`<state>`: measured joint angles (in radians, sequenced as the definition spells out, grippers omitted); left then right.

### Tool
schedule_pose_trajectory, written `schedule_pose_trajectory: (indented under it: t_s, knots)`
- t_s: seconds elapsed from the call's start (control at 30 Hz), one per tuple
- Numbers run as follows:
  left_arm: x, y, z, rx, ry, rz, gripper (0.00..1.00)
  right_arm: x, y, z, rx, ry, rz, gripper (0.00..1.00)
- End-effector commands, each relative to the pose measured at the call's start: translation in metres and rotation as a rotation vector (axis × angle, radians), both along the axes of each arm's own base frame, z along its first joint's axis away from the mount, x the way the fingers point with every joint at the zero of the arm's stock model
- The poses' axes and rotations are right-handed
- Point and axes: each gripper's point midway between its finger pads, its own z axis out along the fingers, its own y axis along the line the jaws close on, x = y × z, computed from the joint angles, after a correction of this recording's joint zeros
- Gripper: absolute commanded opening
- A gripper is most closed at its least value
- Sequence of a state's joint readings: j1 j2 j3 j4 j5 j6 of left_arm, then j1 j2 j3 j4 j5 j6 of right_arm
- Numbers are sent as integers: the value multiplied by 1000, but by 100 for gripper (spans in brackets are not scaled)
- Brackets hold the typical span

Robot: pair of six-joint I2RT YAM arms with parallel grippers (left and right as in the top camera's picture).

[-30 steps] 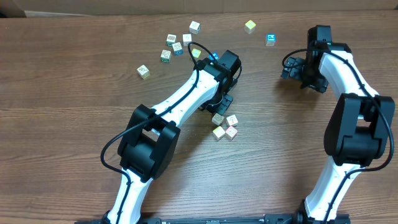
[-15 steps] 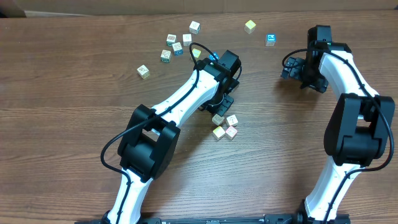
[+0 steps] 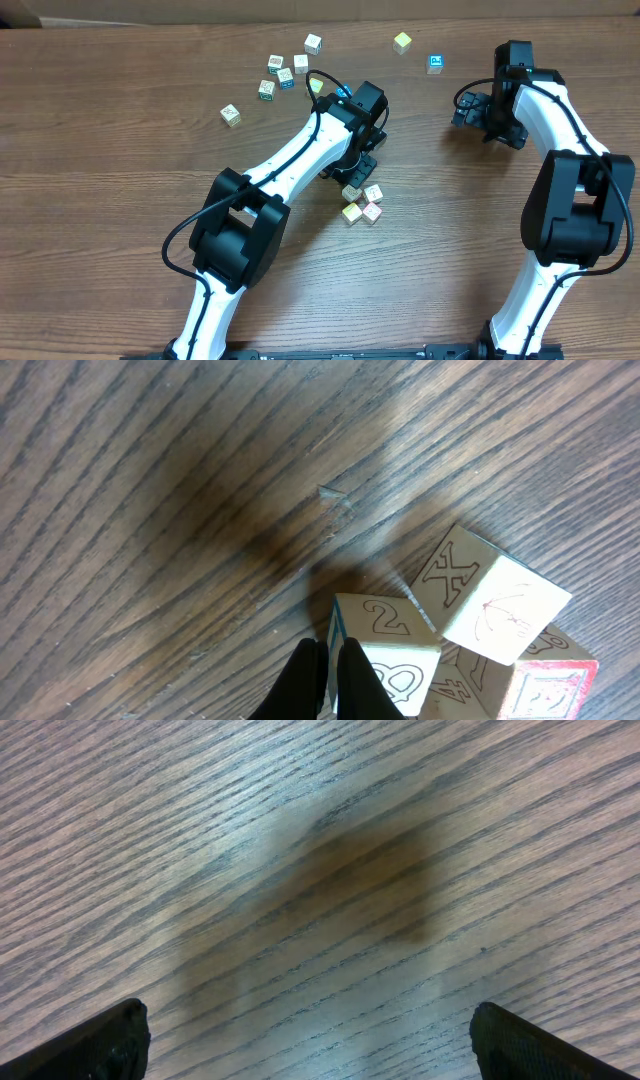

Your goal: Form a circle

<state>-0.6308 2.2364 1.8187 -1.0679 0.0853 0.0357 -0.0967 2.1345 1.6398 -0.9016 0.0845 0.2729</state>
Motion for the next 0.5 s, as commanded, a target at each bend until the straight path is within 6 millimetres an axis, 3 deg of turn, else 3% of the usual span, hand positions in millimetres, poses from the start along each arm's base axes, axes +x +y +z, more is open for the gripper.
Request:
schedule_pose_trajectory:
  t_s: [0.0, 0.47]
  knots:
    - [-8, -3, -9, -6, 34, -35, 4, 5, -2, 9, -6, -25, -3, 100]
    - [7, 2, -9, 28, -27, 59, 5, 5, -2, 9, -6, -25, -3, 100]
